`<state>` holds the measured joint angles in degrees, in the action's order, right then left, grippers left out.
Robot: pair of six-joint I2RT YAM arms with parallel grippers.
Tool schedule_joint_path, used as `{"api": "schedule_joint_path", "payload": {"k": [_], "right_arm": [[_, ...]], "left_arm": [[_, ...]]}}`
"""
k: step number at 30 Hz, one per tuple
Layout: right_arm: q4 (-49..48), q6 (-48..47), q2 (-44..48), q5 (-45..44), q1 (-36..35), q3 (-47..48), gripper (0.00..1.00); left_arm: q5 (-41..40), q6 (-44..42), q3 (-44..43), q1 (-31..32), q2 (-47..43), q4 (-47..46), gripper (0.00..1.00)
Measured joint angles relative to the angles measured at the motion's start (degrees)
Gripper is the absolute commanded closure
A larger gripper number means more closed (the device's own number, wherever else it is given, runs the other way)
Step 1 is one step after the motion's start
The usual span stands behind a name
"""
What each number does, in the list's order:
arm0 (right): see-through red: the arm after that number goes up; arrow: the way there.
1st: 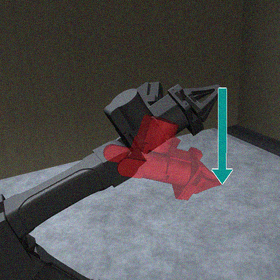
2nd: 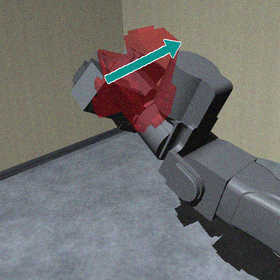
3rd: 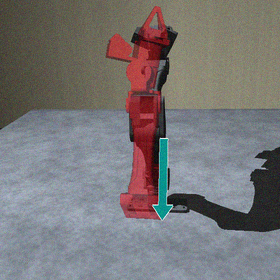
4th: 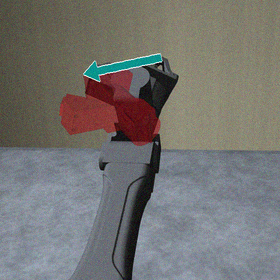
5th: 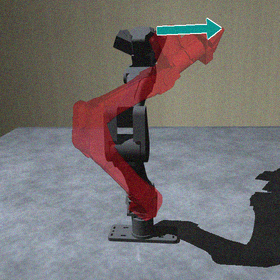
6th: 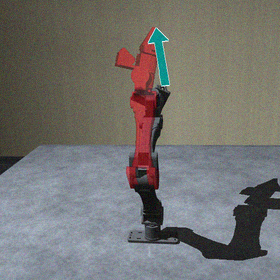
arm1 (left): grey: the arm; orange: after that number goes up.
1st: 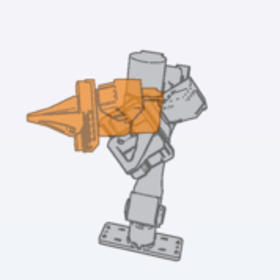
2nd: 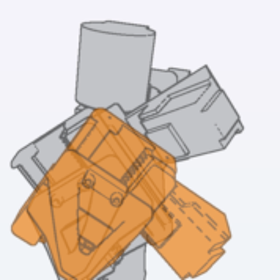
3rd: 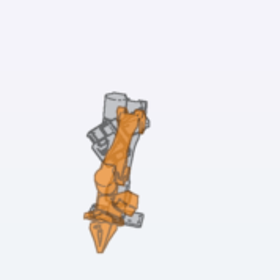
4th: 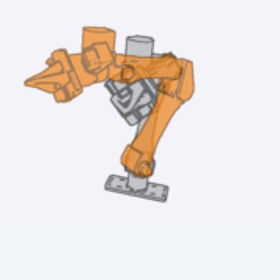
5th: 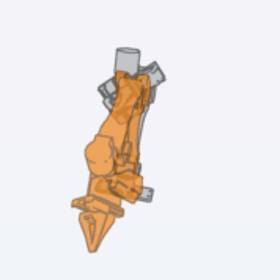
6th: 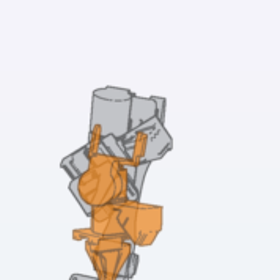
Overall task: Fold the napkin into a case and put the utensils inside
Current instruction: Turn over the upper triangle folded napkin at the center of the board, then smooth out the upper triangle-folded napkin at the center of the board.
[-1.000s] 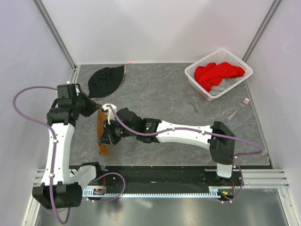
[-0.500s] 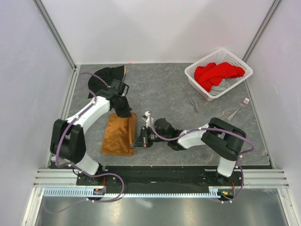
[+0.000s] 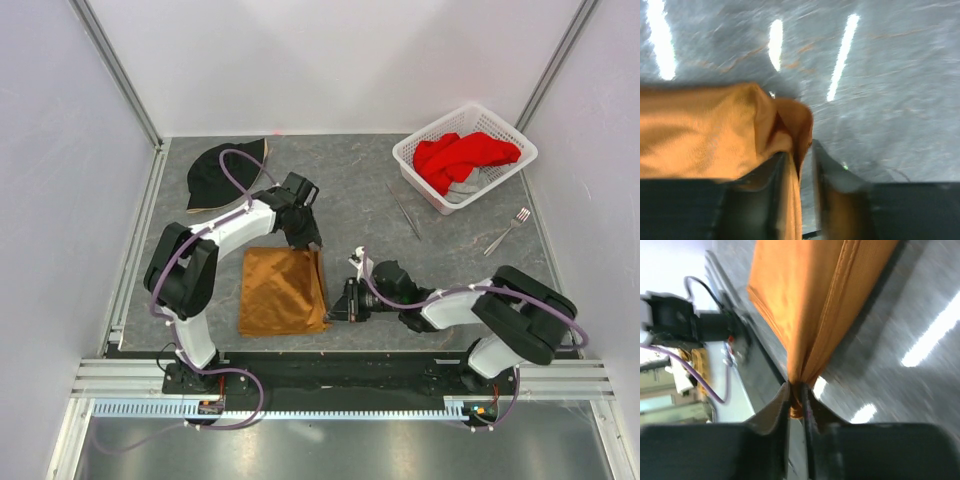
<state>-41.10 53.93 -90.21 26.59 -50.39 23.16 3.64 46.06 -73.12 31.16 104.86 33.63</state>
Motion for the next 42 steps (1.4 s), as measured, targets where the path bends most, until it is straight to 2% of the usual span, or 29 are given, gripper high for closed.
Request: {"api": "schedule_joint_path", "payload": {"k": [2,3,4,5,7,9,12,15,16,17,20,22,25,31,38,42], "right_arm": [[5.0,-1.9,3.5,0.1,1.0,-1.8,0.64],[8.6,-3.4,5.6,-0.1,1.7,-2.5,0.6],[12.3,-4.8,7.5,-0.6,2.1,-2.7,0.54],[17.2,-6.4,10.0,-1.6,2.6,-2.8,0.42],[26.4,-9.2,15.8,-4.6,3.2,-2.9,0.35],[32.5,-11.2,21.4,-7.3,3.7,-2.8,0.31],[37.5,-13.4,23.4,-10.3,4.7,-1.8,0.31],[40.1,-14.7,17.4,-11.5,5.9,2.3,0.4],[40.3,-14.8,15.1,-11.5,6.1,4.2,0.45],[39.8,-14.9,12.9,-11.3,6.2,5.9,0.46],[36.6,-14.1,8.7,-9.3,6.3,7.8,0.43],[34.3,-13.1,6.6,-7.7,5.7,8.0,0.4],[31.6,-12.1,4.7,-6.8,3.3,8.7,0.39],[30.4,-10.0,2.2,-8.1,-3.5,10.3,0.46],[33.6,-8.7,4.9,-14.0,-3.8,9.4,0.5],[33.4,-8.7,5.1,-14.3,-4.1,9.1,0.45]], "left_arm": [[0.7,0.1,-1.0,0.0,0.0,-1.4,0.31],[1.6,0.2,-1.7,0.0,-0.2,-2.6,0.29],[2.6,0.0,-2.4,-0.1,-0.5,-3.3,0.22],[3.6,-0.4,-3.2,-0.2,-1.0,-3.5,0.17],[4.8,-2.0,-4.6,-0.4,-3.2,-2.4,0.14],[6.2,-4.2,-5.0,-0.9,-7.6,-0.7,0.15],[9.6,-6.6,-4.0,-2.1,-15.7,0.5,0.23],[12.6,-7.8,0.7,-3.2,-24.1,-0.2,0.34],[13.4,-8.0,2.7,-3.3,-25.8,-0.6,0.37],[14.4,-8.0,5.9,-3.3,-27.7,-2.2,0.41],[18.0,-7.0,17.6,-3.0,-30.8,-5.8,0.46],[19.8,-5.9,24.8,-2.9,-31.0,-7.1,0.48],[20.9,-4.6,30.8,-2.8,-31.1,-7.0,0.48],[21.3,-4.0,31.8,-2.8,-32.9,-9.2,0.48],[21.6,-4.2,29.7,-3.4,-33.4,-9.1,0.47],[21.5,-4.2,28.2,-4.3,-34.2,-8.5,0.47]]}}
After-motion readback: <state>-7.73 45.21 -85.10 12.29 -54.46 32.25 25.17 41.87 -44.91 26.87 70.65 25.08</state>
